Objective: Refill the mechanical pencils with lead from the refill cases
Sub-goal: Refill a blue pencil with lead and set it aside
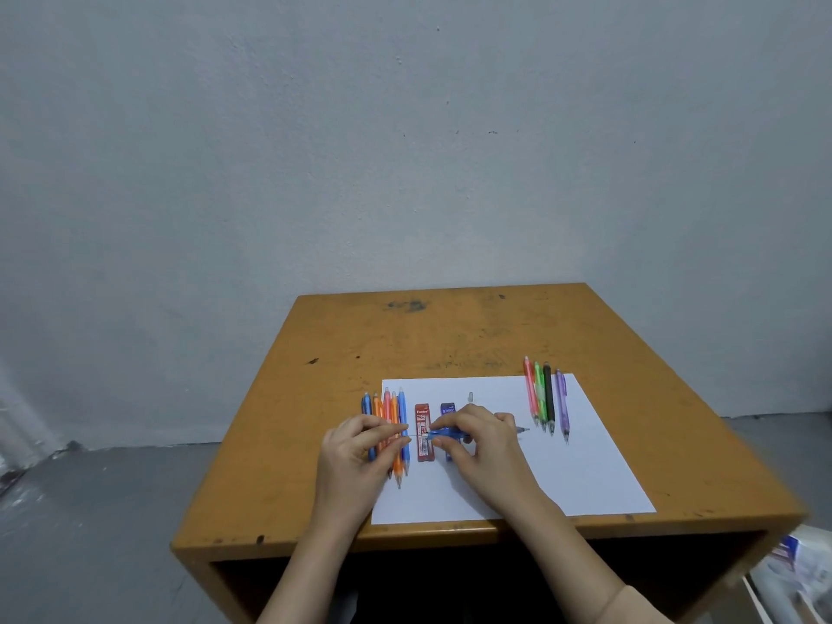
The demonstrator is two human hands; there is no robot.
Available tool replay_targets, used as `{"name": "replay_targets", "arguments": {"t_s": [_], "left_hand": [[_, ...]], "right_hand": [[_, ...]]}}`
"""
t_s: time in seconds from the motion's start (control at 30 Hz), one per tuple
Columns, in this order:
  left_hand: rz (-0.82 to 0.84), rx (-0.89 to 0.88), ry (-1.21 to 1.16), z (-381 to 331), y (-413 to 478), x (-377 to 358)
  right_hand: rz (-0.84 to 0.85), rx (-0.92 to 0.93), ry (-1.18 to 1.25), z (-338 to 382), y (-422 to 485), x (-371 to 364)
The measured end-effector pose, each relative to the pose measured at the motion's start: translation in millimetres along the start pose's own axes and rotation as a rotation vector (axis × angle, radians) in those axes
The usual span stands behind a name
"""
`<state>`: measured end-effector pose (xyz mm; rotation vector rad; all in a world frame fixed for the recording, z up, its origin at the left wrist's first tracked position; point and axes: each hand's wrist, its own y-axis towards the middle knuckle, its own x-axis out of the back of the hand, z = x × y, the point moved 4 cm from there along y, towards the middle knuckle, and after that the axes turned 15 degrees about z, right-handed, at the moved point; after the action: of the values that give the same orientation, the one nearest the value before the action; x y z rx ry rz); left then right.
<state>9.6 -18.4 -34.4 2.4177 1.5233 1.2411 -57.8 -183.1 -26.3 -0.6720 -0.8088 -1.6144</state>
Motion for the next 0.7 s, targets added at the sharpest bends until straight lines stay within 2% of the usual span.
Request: {"name": "replay_targets", "arguments": {"t_s": [0.33,0.7], "left_hand": [[-0.016,-0.017,0.09,-4,-1,-1],[0.022,-0.193,0.24,-6,-2,-8]], "right_hand": [[-0.093,-0.082,0.039,1,5,0],[-0.087,-0.073,0.07,11,7,-6]]}}
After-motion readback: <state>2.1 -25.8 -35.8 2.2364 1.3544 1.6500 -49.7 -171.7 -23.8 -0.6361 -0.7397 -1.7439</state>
